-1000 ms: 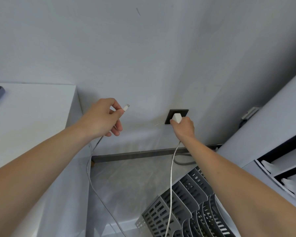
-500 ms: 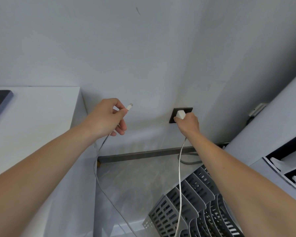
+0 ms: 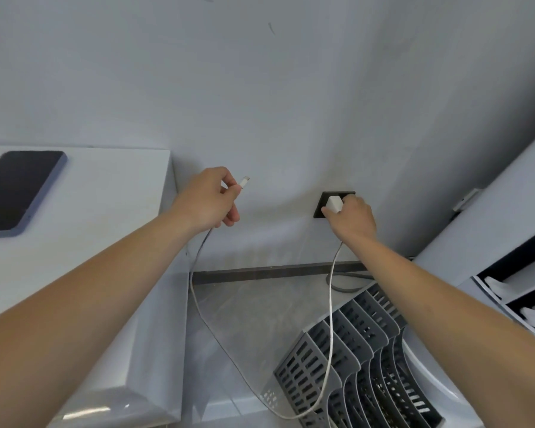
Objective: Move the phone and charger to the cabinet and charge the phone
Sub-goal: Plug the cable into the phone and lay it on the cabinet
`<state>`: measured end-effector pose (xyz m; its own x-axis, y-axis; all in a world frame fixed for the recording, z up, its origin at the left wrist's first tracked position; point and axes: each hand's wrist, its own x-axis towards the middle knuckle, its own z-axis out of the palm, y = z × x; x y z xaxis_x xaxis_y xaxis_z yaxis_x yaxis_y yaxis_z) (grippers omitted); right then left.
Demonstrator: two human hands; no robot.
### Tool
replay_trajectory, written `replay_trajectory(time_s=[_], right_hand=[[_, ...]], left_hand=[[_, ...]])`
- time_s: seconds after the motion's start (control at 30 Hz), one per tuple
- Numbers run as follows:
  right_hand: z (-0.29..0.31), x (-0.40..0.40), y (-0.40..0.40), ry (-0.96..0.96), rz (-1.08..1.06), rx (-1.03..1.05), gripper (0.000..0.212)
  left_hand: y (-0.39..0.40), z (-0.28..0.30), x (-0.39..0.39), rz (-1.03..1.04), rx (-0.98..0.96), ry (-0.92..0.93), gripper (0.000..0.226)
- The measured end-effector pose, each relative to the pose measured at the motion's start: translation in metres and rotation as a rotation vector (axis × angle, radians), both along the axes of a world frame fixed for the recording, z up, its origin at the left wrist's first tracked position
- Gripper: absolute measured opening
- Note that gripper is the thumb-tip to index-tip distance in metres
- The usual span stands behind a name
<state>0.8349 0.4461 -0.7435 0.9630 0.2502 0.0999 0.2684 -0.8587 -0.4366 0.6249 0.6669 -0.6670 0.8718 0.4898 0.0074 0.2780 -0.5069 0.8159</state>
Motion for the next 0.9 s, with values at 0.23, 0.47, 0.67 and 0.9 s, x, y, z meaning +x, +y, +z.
replay_trajectory(time_s=[0.23,0.47,0.67,0.9], right_hand=[[0.047,-0.061,0.029,-0.197,0.22,0.197,0.04],[0.092,-0.148,0.084,0.063,0.403,0.569,0.018],[0.127,-0.204,0.132,0.349,0.494,0.767,0.013],[0.148,-0.244,0.171,0.476,0.567,0.761,0.026]], left_hand=[[-0.009,0.015,-0.024,0.083,-0.056,-0.124,0.013],[0.001,0.046,-0.072,0.154,-0.059,-0.241,0.011],[0.016,0.06,-0.118,0.247,-0.156,-0.274,0.014],[0.027,0.059,-0.159,0.275,-0.227,-0.274,0.018]])
